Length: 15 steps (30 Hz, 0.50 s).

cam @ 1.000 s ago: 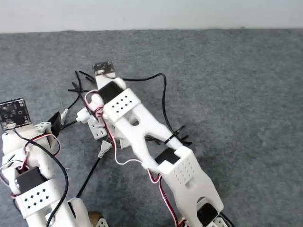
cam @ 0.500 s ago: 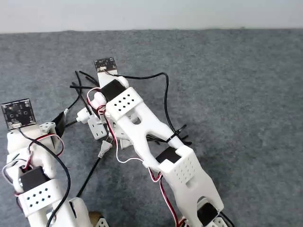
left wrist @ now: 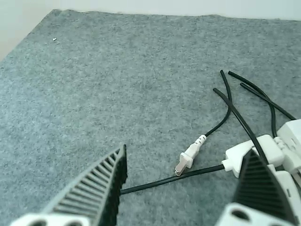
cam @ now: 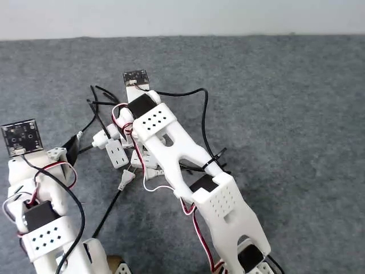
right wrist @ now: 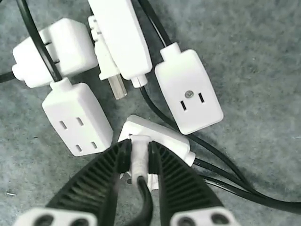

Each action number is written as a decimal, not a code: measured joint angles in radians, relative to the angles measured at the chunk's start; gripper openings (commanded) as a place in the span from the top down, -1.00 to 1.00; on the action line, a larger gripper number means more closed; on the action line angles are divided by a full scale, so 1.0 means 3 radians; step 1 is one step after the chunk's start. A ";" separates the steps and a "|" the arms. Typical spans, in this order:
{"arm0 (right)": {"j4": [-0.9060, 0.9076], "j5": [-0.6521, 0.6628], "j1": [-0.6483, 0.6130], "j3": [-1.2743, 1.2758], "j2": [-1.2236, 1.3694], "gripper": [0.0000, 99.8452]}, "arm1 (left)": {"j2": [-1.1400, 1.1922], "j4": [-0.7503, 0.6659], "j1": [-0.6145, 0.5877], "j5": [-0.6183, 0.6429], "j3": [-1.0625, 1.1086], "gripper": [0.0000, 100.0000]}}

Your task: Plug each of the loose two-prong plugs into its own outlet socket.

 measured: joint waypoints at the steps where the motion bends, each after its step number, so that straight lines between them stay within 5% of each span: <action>1: 0.0000 0.0000 0.0000 -0.0005 0.0000 0.99 | 0.0000 0.0000 0.0000 0.0000 0.0000 0.28; 15: 0.0235 -0.0220 -0.0164 -0.0368 0.0184 0.99 | 0.0000 0.0000 0.0000 0.0000 0.0000 0.28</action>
